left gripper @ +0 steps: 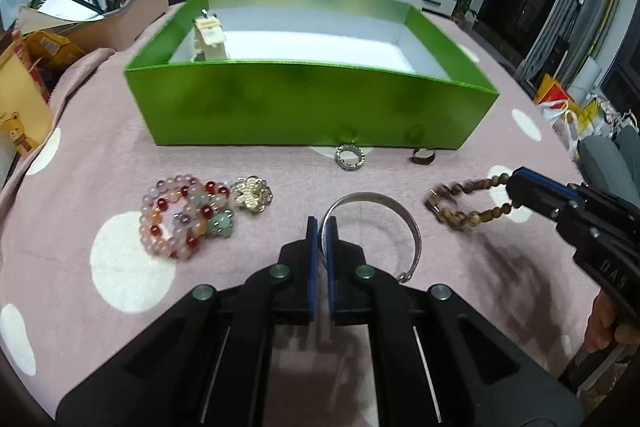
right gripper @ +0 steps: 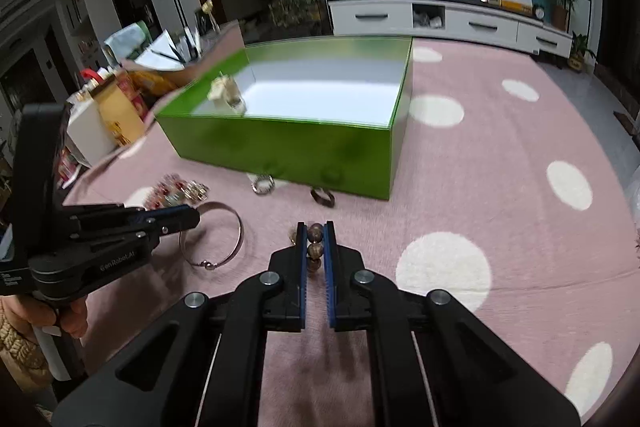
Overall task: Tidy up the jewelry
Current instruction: 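Carry the bangle and bead bracelet over the green box with both tools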
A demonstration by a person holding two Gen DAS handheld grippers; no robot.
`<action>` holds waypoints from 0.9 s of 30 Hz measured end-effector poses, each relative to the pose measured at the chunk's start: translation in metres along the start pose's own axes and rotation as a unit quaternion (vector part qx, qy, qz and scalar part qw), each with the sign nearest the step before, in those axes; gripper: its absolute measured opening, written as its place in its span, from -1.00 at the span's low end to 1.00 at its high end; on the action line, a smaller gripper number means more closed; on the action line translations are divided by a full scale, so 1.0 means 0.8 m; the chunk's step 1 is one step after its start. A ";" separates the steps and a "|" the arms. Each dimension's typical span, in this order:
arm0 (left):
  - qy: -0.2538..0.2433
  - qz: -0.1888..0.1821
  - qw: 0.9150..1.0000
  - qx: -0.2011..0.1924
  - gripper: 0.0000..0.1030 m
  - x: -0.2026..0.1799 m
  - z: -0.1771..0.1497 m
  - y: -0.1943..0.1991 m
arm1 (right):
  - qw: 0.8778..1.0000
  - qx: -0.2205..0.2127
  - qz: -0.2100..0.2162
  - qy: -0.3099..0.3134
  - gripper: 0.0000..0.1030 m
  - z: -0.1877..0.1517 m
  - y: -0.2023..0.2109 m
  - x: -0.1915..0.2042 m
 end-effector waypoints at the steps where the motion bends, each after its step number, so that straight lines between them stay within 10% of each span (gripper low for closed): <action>1: 0.004 -0.003 1.000 -0.005 -0.94 0.003 0.000 0.008 | 1.000 -0.006 0.000 0.001 -0.86 0.002 0.006 0.002; 27: 0.037 0.016 0.995 -0.095 -0.93 0.042 0.112 0.101 | 0.992 -0.105 0.003 0.074 -0.86 0.119 0.081 0.035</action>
Point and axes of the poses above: each gripper's, at about its wrist camera, not at the fingertips, and y roughly against the way its jaws point, x to its left, z to its top, the point moved 6 cm from there along -y, roughly the way its jaws point, and after that the axes turned 12 degrees about z, right-handed, at the moved point
